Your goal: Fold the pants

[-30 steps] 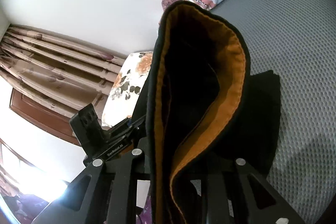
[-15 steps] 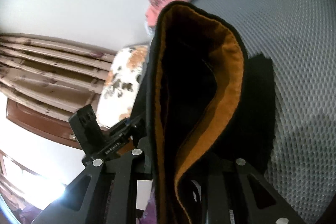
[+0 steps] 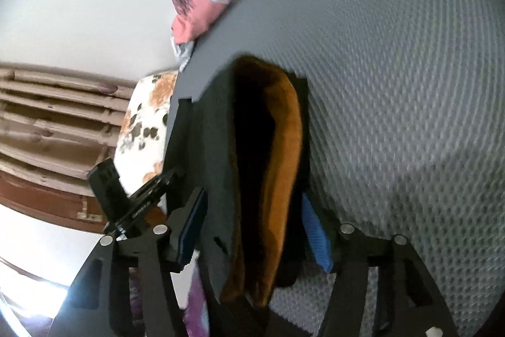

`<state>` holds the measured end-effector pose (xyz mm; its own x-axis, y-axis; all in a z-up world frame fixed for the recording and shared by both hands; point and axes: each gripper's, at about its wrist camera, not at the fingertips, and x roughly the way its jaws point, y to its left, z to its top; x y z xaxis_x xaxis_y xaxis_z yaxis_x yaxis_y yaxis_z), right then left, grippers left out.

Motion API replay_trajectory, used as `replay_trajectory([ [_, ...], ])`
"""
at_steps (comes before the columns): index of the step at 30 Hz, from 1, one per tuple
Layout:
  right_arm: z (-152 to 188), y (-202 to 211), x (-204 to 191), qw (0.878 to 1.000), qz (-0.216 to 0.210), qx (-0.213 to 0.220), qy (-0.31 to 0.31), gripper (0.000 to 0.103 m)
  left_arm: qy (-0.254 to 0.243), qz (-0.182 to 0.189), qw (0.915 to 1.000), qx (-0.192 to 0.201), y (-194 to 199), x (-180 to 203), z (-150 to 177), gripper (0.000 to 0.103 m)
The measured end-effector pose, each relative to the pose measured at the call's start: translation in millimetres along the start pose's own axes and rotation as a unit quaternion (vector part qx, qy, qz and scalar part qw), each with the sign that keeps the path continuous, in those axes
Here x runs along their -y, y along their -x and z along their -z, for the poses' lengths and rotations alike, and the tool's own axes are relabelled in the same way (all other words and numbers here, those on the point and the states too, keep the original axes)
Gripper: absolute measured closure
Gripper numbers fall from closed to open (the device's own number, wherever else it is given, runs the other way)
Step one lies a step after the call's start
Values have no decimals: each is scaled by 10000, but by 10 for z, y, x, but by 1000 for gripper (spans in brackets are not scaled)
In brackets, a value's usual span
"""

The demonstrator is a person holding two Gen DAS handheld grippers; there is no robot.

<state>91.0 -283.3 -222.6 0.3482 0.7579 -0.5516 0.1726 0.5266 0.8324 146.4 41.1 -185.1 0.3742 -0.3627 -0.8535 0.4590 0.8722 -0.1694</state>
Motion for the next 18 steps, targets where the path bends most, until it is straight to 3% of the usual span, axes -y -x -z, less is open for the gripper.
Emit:
replay_trajectory([
  [2, -8, -63, 28, 9998, -160, -24, -71, 42, 20, 30, 10000, -35, -29, -22, 8, 72],
  [7, -190, -174, -107, 9993, -342, -130, 123, 21, 263, 275, 9992, -147, -87, -132, 19, 70],
  [10, -257, -279, -194, 9985, -307, -256, 381, 22, 269, 271, 9991, -159, -95, -147, 25, 68],
  [11, -260, -307, -219, 9982, -320, -297, 421, 27, 263, 264, 9992, -162, -100, -147, 27, 68],
  [12, -255, -330, -245, 9977, -263, -356, 522, 48, 259, 251, 9992, -166, -106, -148, 31, 68],
  [13, -262, -381, -263, 9971, -90, -429, 617, 62, 250, 246, 9992, -171, -110, -151, 34, 67],
  [14, -257, -394, -246, 9971, -97, -474, 586, 69, 243, 264, 9992, -167, -112, -157, 36, 67],
  [18, -254, -373, -257, 9959, -95, -559, 707, 71, 216, 342, 9991, -138, -114, -186, 45, 62],
])
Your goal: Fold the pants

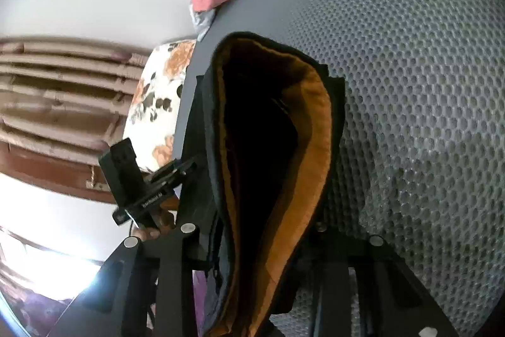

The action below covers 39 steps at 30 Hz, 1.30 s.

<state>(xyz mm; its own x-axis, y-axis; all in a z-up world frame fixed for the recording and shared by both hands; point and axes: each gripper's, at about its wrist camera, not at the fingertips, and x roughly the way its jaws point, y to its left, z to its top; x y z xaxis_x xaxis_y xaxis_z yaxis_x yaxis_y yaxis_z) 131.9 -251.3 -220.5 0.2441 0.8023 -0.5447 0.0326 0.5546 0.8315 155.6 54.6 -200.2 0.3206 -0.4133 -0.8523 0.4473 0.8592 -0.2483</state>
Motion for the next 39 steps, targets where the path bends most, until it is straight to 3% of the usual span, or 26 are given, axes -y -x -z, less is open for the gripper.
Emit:
replay_trajectory([
  [2, -34, -13, -5, 9999, 85, -134, 33, 63, 5, 74, 10000, -34, -5, -33, 1, 56],
  [3, -59, -48, -12, 9998, 103, -183, -13, 52, 46, 125, 9999, -57, -11, -55, -4, 54],
  [4, -73, -56, 2, 9998, -16, -203, -76, 46, 126, 249, 9996, -98, -26, -92, -6, 53],
  [6, -82, -69, 2, 9990, -367, -199, -187, 24, 171, 478, 9986, -135, -41, -133, -14, 50],
  [8, -108, -135, -91, 9988, -415, -221, -107, 13, 30, 537, 9984, -161, -52, -114, -25, 48],
  [10, -101, -203, -183, 9994, -251, -199, 131, 16, -74, 487, 9987, -87, -64, -90, -30, 47],
  [11, -86, -206, -203, 9995, -137, -155, 233, 39, -60, 461, 9989, -21, -62, -87, -27, 47],
  [12, -72, -210, -200, 9994, 110, -145, 293, 74, -54, 456, 9989, 25, -59, -88, -26, 49],
  [16, -17, -152, -175, 9998, 93, -8, 147, 76, 40, 366, 9991, 192, 36, -82, -31, 67],
  [18, 10, -135, -216, 9999, -70, 56, 99, 77, 101, 370, 9989, 271, 96, -72, -62, 71],
  [29, 199, -8, -208, 9980, -547, 293, -134, 79, -124, 5, 9985, 536, 337, 96, -133, 76],
  [39, 113, -92, -430, 9967, -749, 306, -106, 80, -298, -379, 9957, 793, 563, 70, -204, 76],
])
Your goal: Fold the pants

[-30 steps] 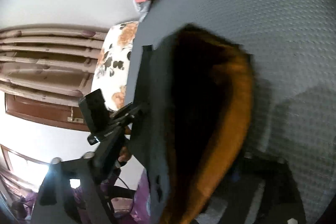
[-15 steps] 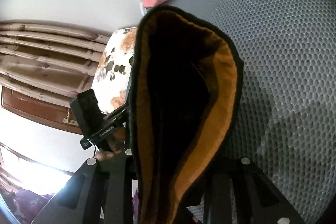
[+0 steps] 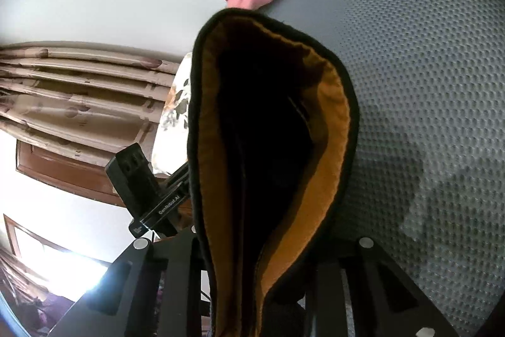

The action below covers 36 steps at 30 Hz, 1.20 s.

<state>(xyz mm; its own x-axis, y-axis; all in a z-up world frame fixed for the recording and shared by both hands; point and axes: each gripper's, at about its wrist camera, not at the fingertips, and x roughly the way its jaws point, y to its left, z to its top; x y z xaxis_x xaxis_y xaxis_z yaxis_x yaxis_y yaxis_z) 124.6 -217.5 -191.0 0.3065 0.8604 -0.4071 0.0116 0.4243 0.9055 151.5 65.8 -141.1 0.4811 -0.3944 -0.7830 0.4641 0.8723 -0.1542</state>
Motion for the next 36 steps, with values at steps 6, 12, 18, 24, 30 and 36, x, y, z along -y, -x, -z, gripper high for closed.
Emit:
replay_trajectory([
  [6, -106, -128, -76, 10000, -76, -28, -18, 81, 50, -125, 9999, 106, 58, -133, -75, 76],
  [12, -264, -305, -185, 9998, -172, -68, 70, 81, 99, -260, 9994, 227, 99, -317, -176, 77],
  [18, -562, -529, -328, 9994, -300, -64, 136, 80, 174, -405, 9982, 411, 94, -566, -395, 77],
  [24, -1032, -861, -481, 9986, -465, -29, 246, 80, 319, -660, 9952, 653, 27, -975, -680, 77],
  [30, -1544, -1253, -556, 9974, -651, -14, 302, 81, 417, -969, 9912, 797, -120, -1429, -983, 77],
  [36, -1971, -1635, -502, 9975, -655, -18, 276, 81, 485, -1174, 9894, 699, -438, -1816, -1187, 78],
])
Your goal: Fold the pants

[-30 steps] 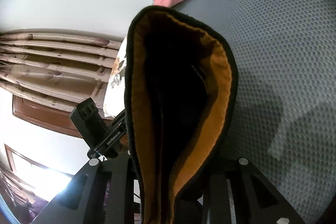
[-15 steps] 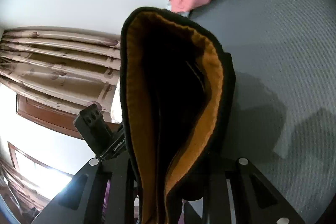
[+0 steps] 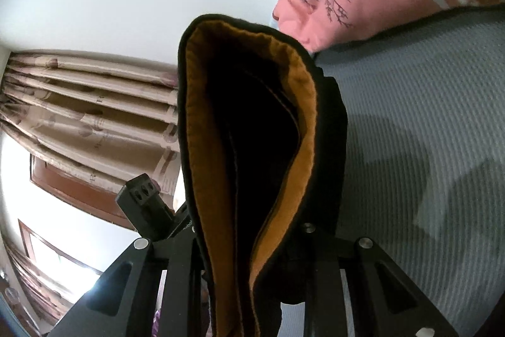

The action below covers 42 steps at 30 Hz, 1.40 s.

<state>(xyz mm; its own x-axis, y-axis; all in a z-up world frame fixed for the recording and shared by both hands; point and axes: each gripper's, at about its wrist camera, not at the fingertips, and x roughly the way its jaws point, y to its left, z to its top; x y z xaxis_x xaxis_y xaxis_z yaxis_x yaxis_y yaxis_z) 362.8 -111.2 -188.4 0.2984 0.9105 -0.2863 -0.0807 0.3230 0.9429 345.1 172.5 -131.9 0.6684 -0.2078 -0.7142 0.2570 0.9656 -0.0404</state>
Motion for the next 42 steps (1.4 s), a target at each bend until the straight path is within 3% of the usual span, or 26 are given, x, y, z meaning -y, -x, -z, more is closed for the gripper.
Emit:
replay_trajectory([
  [9, -227, -274, 408, 9994, 304, -60, -166, 82, 12, -239, 9990, -374, -601, -237, 97, 77],
  [11, -215, -285, 460, 9991, 404, -75, -129, 82, 16, -301, 9987, -405, -682, -260, 160, 71],
  [14, -173, -300, 460, 9969, 764, -121, 126, 82, 91, -386, 9984, -395, -762, -293, 239, 57],
  [16, -148, -303, 465, 9931, 1118, -103, 325, 78, 115, -604, 9976, -313, -784, -303, 275, 31],
  [17, -138, -300, 478, 9909, 1286, -66, 381, 70, 144, -702, 9971, -265, -791, -321, 295, 23],
  [18, -123, -293, 486, 9905, 1295, -30, 462, 72, 239, -753, 9965, -273, -816, -356, 323, 14],
  [22, -54, -293, 436, 9877, 1378, 87, 736, 72, 630, -654, 9953, -343, -841, -485, 336, 5],
  [25, 67, -303, 337, 9860, 1425, 296, 814, 68, 750, -779, 9937, -278, -809, -513, 351, 3],
  [27, 81, -249, 280, 9793, 1663, 574, 1003, 51, 884, -911, 9917, -184, -762, -552, 364, 3],
  [28, 53, -229, 273, 9770, 1731, 703, 1031, 48, 971, -947, 9907, -136, -742, -580, 369, 3],
  [32, -43, -156, 314, 9734, 1852, 1013, 895, 46, 1303, -1090, 9855, 23, -682, -693, 392, 3],
  [36, 6, -126, 233, 9590, 2293, 1265, 1084, 33, 1498, -1235, 9807, 224, -600, -756, 425, 3],
  [42, 160, 88, 75, 9459, 2600, 1660, 1006, 32, 1702, -1359, 9754, 346, -538, -814, 462, 3],
])
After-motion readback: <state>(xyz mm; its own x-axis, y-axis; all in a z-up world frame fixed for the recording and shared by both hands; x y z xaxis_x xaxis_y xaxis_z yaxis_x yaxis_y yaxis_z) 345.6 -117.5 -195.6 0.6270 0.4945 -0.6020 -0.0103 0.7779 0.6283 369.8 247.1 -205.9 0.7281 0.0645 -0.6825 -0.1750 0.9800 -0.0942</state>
